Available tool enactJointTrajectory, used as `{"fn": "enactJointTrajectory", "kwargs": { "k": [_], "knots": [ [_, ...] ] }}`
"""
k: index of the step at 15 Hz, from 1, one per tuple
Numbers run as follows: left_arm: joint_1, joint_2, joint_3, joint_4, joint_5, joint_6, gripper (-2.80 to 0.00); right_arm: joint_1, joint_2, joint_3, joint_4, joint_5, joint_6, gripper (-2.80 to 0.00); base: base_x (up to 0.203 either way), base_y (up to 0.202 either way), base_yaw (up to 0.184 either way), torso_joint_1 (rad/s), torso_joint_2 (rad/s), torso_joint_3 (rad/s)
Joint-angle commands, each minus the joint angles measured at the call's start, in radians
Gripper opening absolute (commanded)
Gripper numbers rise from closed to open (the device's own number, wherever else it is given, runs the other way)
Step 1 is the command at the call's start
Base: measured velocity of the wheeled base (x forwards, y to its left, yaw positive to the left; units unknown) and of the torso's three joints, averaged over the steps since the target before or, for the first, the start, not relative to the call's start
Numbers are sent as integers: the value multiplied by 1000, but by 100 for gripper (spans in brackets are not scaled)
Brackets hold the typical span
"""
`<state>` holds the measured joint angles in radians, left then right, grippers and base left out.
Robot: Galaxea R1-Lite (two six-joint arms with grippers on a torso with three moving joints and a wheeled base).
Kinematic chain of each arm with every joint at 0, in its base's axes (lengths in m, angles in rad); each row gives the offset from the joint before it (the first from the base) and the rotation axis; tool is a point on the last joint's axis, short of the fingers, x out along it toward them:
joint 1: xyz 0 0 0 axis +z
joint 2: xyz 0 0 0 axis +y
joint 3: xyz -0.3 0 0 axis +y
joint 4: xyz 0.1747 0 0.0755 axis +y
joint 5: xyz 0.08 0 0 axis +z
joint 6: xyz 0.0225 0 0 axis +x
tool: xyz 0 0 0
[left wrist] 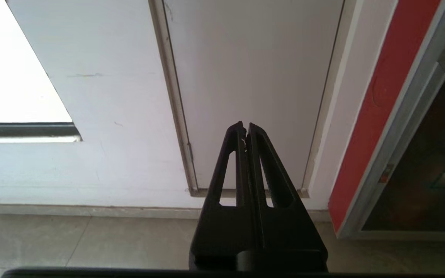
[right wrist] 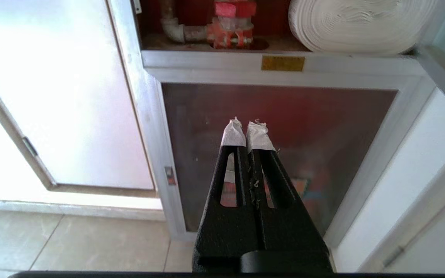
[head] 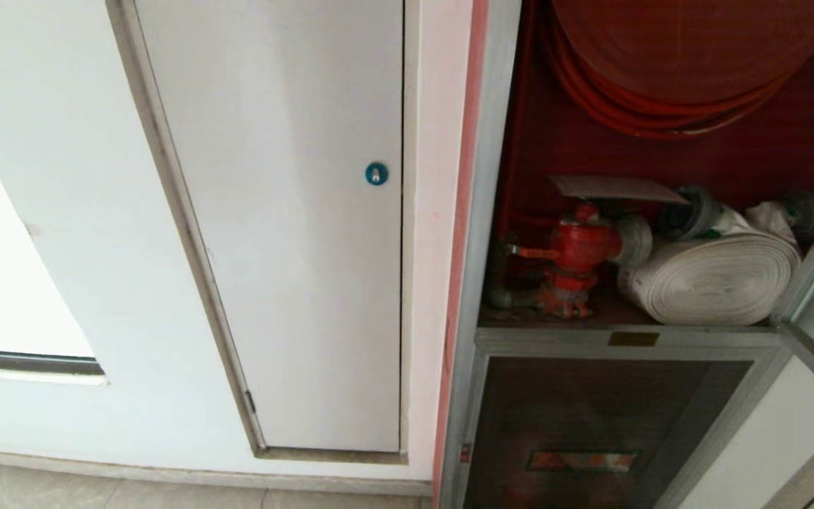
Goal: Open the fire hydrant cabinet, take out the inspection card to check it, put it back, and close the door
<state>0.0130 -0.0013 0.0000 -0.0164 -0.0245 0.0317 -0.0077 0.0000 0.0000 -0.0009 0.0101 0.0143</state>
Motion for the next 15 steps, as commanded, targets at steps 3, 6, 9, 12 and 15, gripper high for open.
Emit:
{"fn": "enactJointTrajectory", "kwargs": {
  "k": [3,6,9,12,15],
  "knots": [
    [1,1,6,-1,0,-3,-280,0,-3,0,-1,1,0,-280,-194,0,1,1,6,0],
    [1,1,7,-1,0,-2,-280,0,-3,0,-1,1,1,-280,-197,0,2,4,2,1],
    [1,1,6,-1,0,-1,-280,0,-3,0,-1,1,1,-280,-195,0,1,4,1,1],
    [1,1,8,-2,0,-2,-280,0,-3,0,-1,1,0,-280,-194,0,1,4,2,2],
    [1,1,8,0,0,-3,-280,0,-3,0,-1,1,0,-280,-196,0,1,1,4,3]
  ]
}}
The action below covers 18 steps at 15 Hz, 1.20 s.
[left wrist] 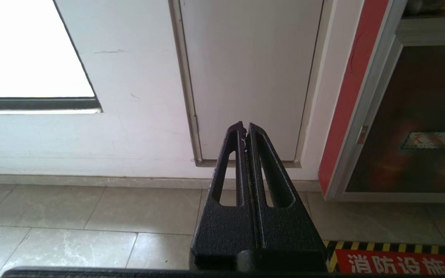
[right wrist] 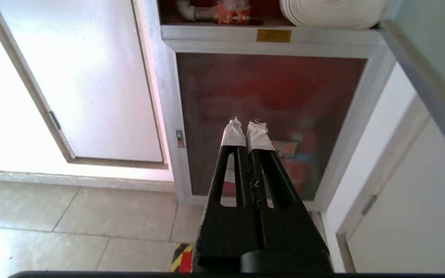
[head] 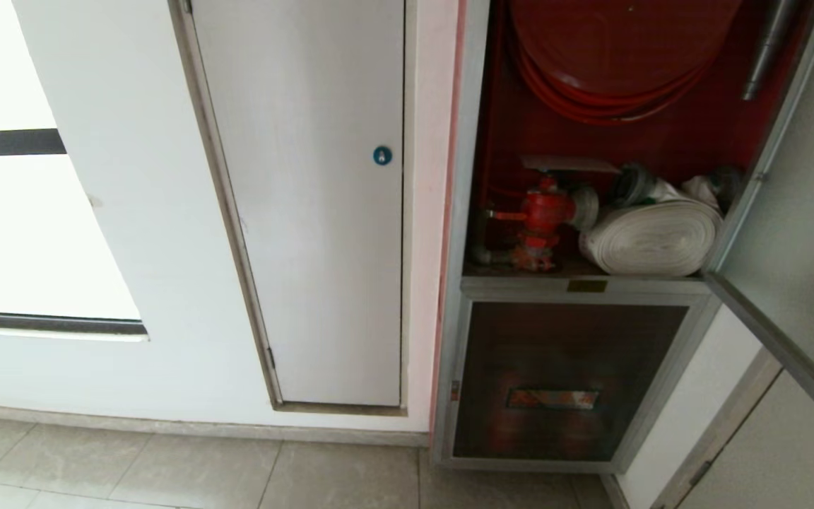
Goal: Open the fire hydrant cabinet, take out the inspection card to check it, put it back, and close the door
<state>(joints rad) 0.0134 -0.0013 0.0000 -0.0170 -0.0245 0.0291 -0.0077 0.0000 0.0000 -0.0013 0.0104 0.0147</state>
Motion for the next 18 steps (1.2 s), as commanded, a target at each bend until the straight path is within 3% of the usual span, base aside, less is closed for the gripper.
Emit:
{"fn": "enactJointTrajectory", "kwargs": {
  "k": [1,18],
  "knots": [
    [0,1,8,0,0,0,-280,0,-3,0,0,0,-1,-280,-145,0,4,2,-4,0],
    [0,1,6,0,0,0,-280,0,-3,0,0,0,1,-280,-4,0,0,0,-1,0]
  ]
}}
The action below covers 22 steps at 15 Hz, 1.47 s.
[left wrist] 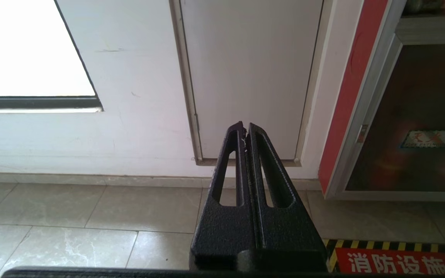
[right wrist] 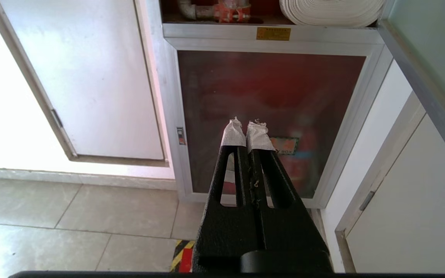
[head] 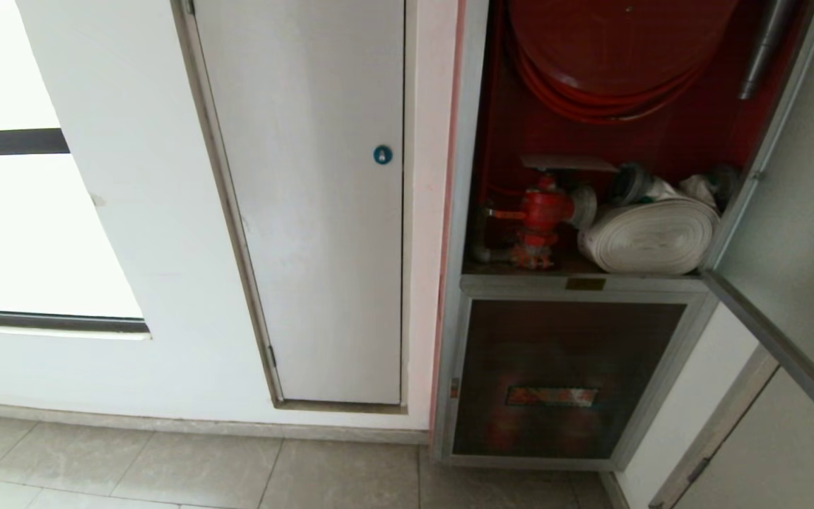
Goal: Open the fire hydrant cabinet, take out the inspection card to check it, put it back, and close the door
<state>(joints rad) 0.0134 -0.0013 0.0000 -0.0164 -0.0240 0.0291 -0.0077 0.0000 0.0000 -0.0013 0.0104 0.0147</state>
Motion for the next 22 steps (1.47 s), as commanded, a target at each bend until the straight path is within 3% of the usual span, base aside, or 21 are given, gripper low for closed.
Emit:
{"fn": "enactJointTrajectory", "kwargs": {
  "k": [1,11,16,18,22],
  "knots": [
    [0,1,6,0,-1,0,-280,0,-3,0,0,0,-2,-280,0,0,0,0,0,0],
    [0,1,6,0,-1,0,-280,0,24,-16,3,-2,-22,-280,0,0,0,0,0,0],
    [0,1,6,0,-1,0,-280,-29,328,-224,-36,-31,-8,-280,0,0,0,0,0,0],
    [0,1,6,0,-1,0,-280,-40,433,-342,-60,-99,-4,-280,0,0,0,0,0,0],
    [0,1,6,0,-1,0,-280,-45,635,-551,-73,-374,-3,-280,0,0,0,0,0,0]
  ]
}}
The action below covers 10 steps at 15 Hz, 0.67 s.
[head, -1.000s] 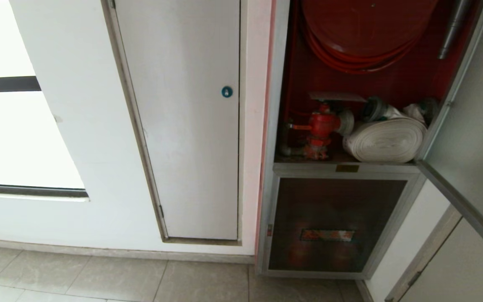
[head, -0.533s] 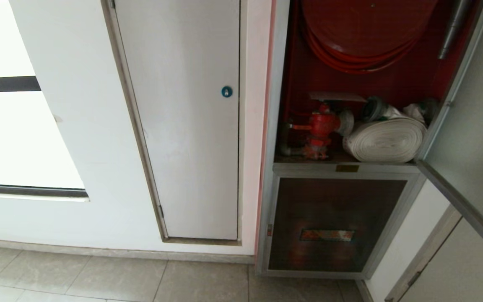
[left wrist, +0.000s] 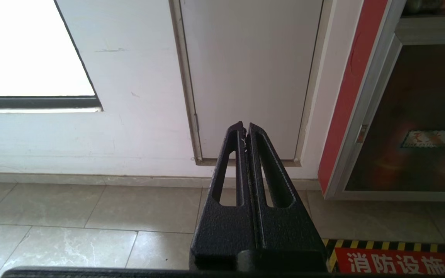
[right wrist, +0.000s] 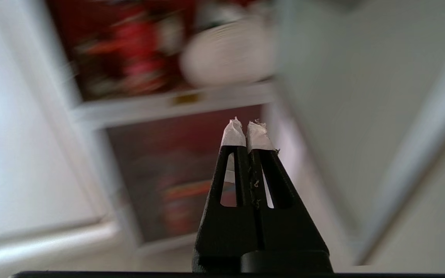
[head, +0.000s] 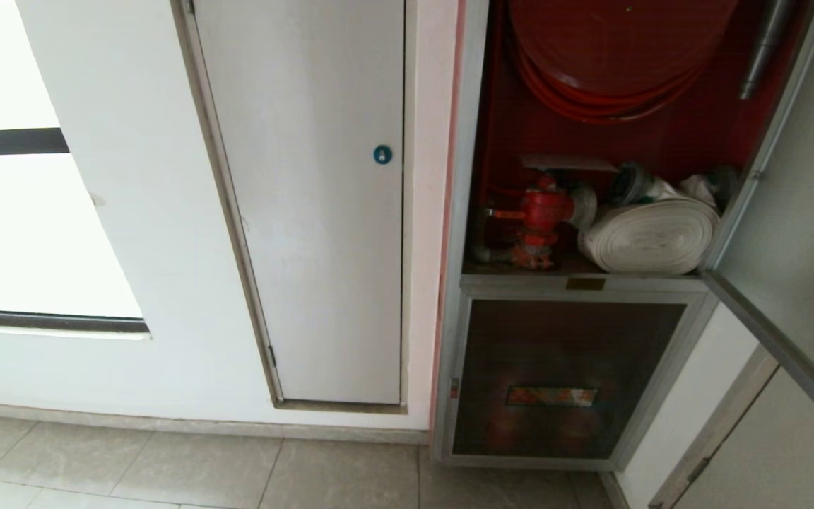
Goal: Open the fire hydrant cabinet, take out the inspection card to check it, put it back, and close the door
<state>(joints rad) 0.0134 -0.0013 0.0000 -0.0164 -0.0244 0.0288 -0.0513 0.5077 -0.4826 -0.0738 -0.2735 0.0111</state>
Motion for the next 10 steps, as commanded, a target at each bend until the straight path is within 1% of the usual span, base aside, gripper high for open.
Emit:
{"fn": "enactJointTrajectory", "kwargs": {
  "k": [1,2,4,5,6,8,9,10],
  "knots": [
    [0,1,7,0,0,0,-280,-3,167,-91,-7,-141,2,-280,0,0,0,0,0,0],
    [0,1,6,0,0,0,-280,-5,214,-101,-45,-190,2,-280,0,0,0,0,0,0],
    [0,1,6,0,0,0,-280,-34,316,-107,-185,-259,-8,-280,0,0,0,0,0,0],
    [0,1,7,-1,0,0,-280,-94,356,-108,-246,-273,-20,-280,0,0,0,0,0,0],
    [0,1,6,0,0,0,-280,-165,392,-110,-296,-273,-29,-280,0,0,0,0,0,0],
    [0,1,6,0,0,0,-280,-296,444,-123,-394,-229,-28,-280,0,0,0,0,0,0],
    [0,1,7,0,0,0,-280,-348,462,-124,-447,-210,-4,-280,0,0,0,0,0,0],
    [0,1,6,0,0,0,-280,-384,474,-122,-507,-203,45,-280,0,0,0,0,0,0]
  ]
}}
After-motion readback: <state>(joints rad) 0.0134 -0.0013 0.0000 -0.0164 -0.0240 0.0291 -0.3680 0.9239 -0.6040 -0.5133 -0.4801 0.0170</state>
